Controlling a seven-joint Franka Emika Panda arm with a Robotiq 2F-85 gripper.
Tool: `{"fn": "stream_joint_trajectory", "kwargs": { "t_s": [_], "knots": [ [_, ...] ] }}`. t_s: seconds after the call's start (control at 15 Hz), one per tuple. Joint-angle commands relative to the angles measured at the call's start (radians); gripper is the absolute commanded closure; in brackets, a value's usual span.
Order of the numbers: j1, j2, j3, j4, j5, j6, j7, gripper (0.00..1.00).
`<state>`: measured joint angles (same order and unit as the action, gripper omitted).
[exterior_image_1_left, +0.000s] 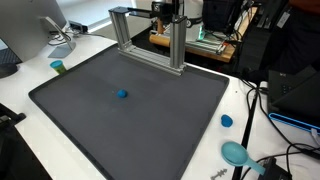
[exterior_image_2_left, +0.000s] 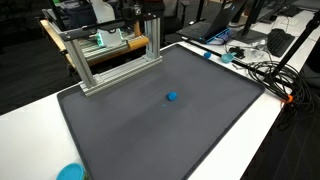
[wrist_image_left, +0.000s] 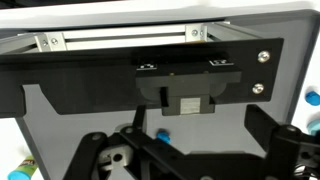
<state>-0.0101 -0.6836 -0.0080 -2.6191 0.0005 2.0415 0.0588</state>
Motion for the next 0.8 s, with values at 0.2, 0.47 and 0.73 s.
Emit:
{"fn": "stream_joint_trajectory", "kwargs": {
  "t_s": [0.2,0.47,0.73],
  "knots": [
    [-0.037,0.004,0.043,-0.057,-0.033,0.098,0.073,0.0],
    [-0.036,-0.01,0.022,-0.086,0.002,0.094,0.079,0.0],
    [-0.034,0.01,0.027,-0.07,-0.01,0.08,0.069,0.0]
  ]
}}
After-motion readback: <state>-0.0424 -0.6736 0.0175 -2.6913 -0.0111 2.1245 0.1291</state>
